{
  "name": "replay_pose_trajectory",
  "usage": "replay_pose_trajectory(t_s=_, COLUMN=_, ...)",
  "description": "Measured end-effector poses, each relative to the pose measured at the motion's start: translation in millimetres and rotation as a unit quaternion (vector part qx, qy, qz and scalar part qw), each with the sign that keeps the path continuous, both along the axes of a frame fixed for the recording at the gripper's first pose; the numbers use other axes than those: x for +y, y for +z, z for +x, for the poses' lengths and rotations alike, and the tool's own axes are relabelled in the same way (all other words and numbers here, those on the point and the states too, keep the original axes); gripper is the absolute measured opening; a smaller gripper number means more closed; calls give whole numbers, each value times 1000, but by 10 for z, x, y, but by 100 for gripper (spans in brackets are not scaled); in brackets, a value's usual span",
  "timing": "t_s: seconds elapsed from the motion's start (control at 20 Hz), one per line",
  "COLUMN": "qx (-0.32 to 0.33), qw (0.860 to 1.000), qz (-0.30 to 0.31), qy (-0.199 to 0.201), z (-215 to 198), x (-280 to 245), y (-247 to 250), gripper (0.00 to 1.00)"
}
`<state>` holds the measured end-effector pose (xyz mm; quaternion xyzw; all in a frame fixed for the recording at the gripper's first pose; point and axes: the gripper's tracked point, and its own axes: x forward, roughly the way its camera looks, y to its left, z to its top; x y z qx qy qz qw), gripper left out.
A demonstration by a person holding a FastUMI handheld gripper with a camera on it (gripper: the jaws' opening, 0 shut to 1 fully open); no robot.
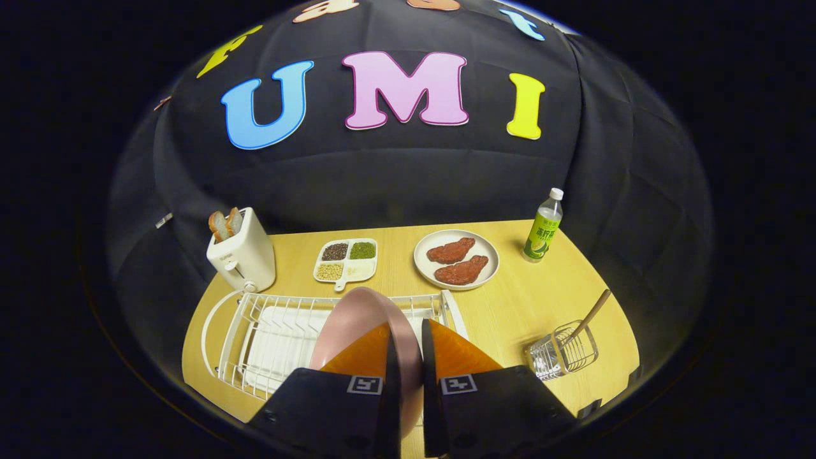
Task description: Take the plate from the dish rack, then take the spoon from the basket and place it into the plate.
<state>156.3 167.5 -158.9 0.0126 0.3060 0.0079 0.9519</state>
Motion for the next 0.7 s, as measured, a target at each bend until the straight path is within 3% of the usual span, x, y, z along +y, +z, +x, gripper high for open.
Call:
replay_pose_trajectory(t_s=0.2, qx=-1, qw=998, qz=41, qy=42, z=-223, x=-39, y=113, gripper=17)
replay_pose_trajectory(t_s=0.4, qx=18, qw=995, qz=65, qy=74, z=-693, x=-141, y=55, gripper=17)
replay_pose_trajectory(t_s=0.7, qx=92, qw=987, qz=108, qy=79, z=-1484, x=-371, y=-362, gripper=17)
